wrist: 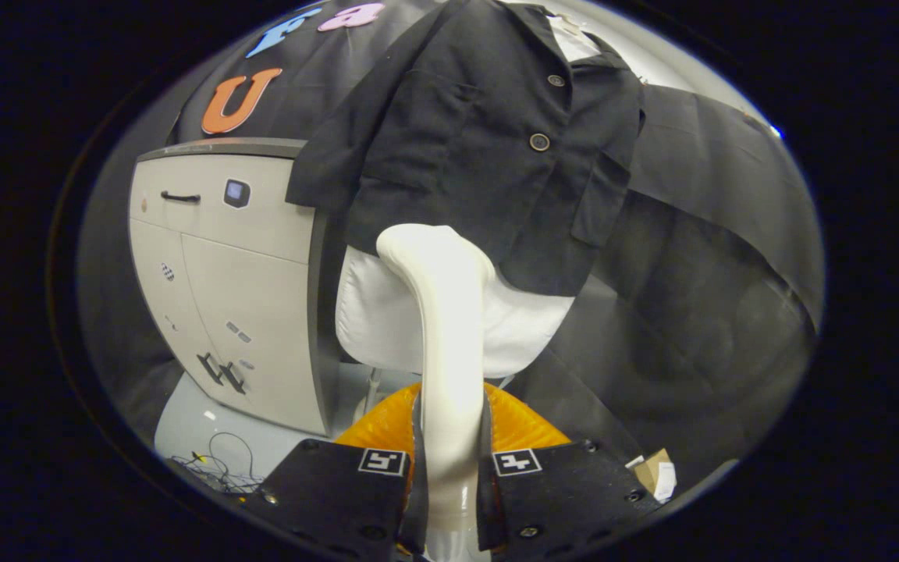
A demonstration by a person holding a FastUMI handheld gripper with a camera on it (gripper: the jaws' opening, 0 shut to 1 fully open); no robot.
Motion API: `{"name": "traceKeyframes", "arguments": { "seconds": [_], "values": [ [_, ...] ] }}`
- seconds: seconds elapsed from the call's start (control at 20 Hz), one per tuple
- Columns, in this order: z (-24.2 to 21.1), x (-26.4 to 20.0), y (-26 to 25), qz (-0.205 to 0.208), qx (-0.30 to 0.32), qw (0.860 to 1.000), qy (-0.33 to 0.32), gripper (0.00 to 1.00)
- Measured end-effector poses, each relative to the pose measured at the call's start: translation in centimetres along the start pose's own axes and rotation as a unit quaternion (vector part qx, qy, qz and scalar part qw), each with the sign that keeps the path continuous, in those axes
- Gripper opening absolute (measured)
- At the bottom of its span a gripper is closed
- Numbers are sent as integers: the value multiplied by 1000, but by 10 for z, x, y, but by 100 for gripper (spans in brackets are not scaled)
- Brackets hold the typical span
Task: Iron the clothes twice with a garment steamer, once on the left side and once on the right side.
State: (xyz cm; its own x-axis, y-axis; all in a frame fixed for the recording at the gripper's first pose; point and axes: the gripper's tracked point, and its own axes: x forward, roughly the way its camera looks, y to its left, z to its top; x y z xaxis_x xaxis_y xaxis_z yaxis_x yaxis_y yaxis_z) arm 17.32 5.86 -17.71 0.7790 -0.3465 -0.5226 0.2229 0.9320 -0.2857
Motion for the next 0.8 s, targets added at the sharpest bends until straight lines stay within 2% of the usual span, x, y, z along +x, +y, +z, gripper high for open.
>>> {"name": "traceKeyframes", "arguments": {
  "seconds": [0.2, 0.5, 0.8],
  "values": [
    [32, -26, -35, -9, 37, 999, -25, 27],
    [122, -64, -117, -29, 84, 990, -108, 27],
    [208, -81, -182, -14, 113, 976, -186, 27]
  ]
}}
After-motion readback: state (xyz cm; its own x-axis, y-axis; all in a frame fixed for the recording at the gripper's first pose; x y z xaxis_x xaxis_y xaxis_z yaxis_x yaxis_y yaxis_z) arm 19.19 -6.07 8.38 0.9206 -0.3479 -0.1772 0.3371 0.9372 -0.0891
